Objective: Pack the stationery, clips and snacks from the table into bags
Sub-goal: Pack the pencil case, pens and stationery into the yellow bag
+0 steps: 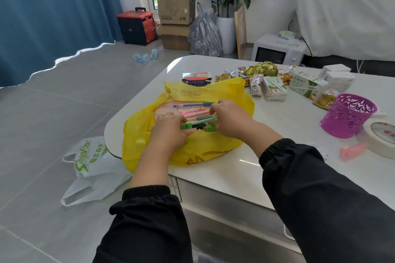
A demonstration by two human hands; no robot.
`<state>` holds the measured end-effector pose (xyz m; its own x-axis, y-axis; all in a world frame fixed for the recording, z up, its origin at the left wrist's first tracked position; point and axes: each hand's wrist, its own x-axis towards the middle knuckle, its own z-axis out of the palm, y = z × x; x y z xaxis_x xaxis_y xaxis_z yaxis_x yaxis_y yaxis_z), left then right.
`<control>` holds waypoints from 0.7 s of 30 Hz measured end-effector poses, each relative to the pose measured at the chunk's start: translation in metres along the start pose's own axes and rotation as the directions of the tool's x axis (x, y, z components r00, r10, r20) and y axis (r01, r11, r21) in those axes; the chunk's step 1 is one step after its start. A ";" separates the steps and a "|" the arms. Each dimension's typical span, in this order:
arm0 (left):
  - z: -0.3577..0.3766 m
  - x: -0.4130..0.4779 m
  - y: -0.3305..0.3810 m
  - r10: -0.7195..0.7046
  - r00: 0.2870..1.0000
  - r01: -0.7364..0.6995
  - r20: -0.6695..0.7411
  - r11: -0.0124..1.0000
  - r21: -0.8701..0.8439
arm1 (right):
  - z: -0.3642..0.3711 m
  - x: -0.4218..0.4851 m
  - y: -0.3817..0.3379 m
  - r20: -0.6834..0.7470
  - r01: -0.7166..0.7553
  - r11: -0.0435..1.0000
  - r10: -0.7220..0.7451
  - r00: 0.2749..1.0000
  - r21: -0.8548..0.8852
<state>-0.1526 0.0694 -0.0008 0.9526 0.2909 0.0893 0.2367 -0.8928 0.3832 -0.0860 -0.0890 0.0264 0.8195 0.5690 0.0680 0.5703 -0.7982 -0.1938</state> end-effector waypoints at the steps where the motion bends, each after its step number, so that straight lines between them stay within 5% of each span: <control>1: -0.001 0.000 0.001 0.024 1.000 -0.024 -0.013 1.000 -0.005 | 0.000 -0.003 0.003 -0.050 -0.004 1.000 0.003 0.999 -0.008; 11: 0.015 -0.006 0.065 0.327 0.927 -0.342 -0.182 0.938 -0.055 | -0.010 -0.042 0.050 -0.266 -0.200 0.978 0.179 0.947 -0.053; 21: 0.049 -0.025 0.144 0.619 0.776 -0.621 -0.119 0.784 0.030 | -0.004 -0.108 0.134 -0.180 -0.562 0.827 0.556 0.812 0.021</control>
<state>-0.1330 -0.0835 0.0068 0.8632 -0.2862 0.4159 -0.4000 -0.8903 0.2175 -0.0980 -0.2587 -0.0035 0.9922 -0.0171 0.1232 0.0103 -0.9757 -0.2189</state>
